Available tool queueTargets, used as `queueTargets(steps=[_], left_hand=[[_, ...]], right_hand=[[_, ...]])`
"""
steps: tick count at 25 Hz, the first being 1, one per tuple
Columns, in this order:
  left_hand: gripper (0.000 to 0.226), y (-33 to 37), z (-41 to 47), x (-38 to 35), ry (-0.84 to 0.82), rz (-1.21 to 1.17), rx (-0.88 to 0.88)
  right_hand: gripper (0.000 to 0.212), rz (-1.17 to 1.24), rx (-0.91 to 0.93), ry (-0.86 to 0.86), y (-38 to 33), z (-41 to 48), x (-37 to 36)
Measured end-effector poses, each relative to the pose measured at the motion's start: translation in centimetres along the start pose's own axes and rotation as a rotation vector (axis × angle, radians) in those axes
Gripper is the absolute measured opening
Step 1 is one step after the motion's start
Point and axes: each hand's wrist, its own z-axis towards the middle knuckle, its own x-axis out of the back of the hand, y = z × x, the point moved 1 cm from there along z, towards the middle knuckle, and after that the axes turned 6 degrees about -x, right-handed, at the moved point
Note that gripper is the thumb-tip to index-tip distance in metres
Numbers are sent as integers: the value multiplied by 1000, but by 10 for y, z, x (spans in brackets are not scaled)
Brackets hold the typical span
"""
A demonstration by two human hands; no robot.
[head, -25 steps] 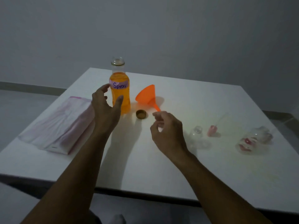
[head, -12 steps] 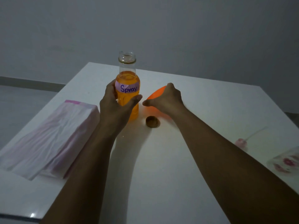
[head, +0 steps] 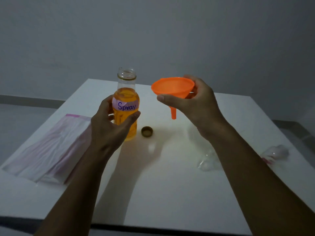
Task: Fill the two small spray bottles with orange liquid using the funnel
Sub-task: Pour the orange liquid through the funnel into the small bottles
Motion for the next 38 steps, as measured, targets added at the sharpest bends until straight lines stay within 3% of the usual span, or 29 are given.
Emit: queueTargets(steps=[8, 14, 24, 30, 38], left_hand=[[72, 45, -44, -22, -138, -86, -82], [69, 53, -55, -41, -187, -117, -85], [74, 52, -53, -47, -219, -101, -128], [69, 70, -40, -41, -345, -24, -317], [84, 73, -15, -29, -505, 238, -566]], right_hand=[[97, 131, -22, 81, 39, -63, 93], [90, 125, -8, 69, 59, -73, 108], [99, 72, 20, -31, 66, -76, 110], [100, 31, 35, -106, 71, -78, 113], [101, 56, 47, -129, 78, -79, 113]])
